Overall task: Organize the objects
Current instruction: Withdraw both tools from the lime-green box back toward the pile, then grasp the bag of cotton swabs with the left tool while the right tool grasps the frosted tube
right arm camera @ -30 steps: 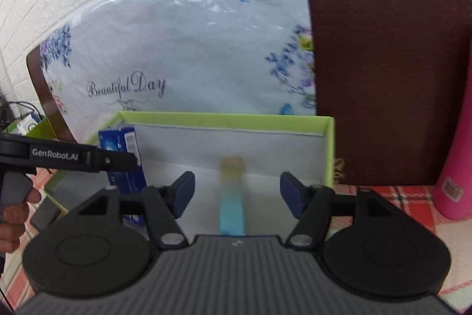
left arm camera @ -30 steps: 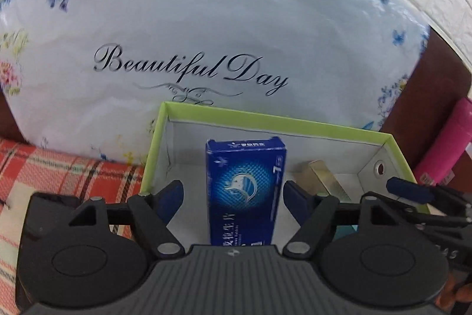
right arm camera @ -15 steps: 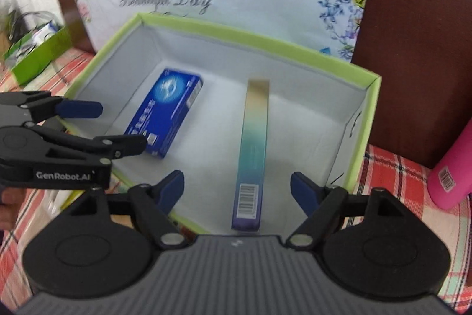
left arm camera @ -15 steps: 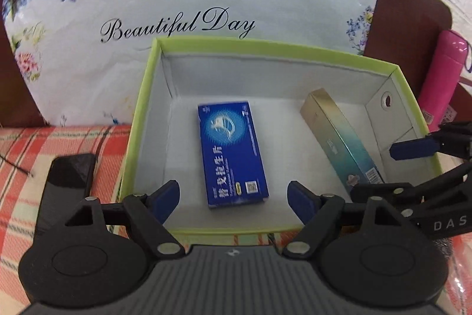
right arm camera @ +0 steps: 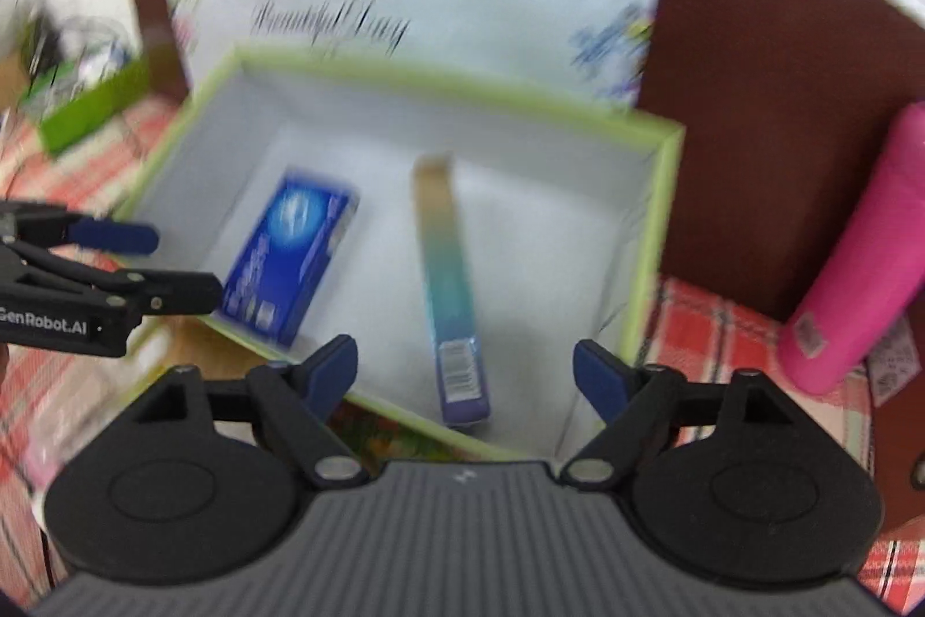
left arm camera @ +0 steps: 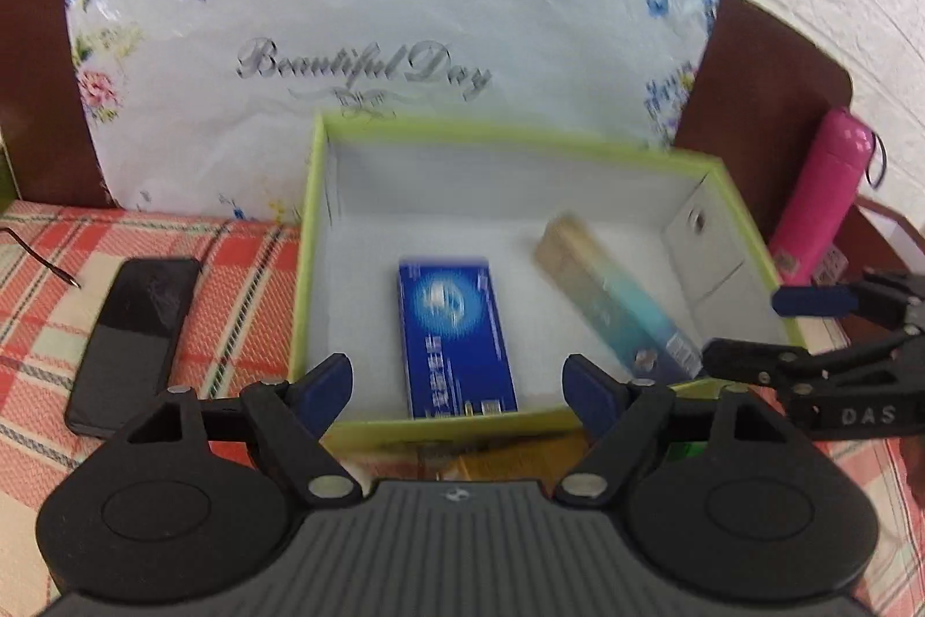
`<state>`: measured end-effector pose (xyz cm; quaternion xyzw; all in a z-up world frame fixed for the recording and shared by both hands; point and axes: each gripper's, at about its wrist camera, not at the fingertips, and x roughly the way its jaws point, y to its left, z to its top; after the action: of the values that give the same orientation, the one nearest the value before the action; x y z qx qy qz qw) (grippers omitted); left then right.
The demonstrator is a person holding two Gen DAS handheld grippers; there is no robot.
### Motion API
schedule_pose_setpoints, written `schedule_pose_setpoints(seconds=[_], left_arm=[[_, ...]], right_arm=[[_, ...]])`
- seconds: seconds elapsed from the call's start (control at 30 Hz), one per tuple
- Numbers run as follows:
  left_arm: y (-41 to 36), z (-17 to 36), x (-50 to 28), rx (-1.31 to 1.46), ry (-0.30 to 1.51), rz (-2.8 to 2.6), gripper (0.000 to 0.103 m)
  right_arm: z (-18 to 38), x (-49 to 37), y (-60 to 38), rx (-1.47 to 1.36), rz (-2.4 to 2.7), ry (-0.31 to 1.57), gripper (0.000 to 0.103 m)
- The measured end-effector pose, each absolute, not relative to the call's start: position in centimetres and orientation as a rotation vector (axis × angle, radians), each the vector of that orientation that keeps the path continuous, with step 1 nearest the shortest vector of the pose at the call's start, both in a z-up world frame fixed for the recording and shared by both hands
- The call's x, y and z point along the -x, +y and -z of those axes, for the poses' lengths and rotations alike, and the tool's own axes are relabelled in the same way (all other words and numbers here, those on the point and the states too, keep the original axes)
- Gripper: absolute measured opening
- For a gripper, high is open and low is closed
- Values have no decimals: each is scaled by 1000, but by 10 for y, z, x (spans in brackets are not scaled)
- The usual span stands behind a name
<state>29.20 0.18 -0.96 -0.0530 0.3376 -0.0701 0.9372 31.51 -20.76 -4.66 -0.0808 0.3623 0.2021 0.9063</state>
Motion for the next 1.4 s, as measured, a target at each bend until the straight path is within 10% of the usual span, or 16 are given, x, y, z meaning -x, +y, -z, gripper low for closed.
schedule_pose_setpoints(seconds=[0.53, 1.4], left_arm=[[11, -17, -169, 106, 555, 135, 84], [45, 61, -117, 160, 688, -16, 88]], right_arm=[[17, -126, -263, -161, -372, 416, 103], [97, -22, -244, -92, -181, 608, 89]])
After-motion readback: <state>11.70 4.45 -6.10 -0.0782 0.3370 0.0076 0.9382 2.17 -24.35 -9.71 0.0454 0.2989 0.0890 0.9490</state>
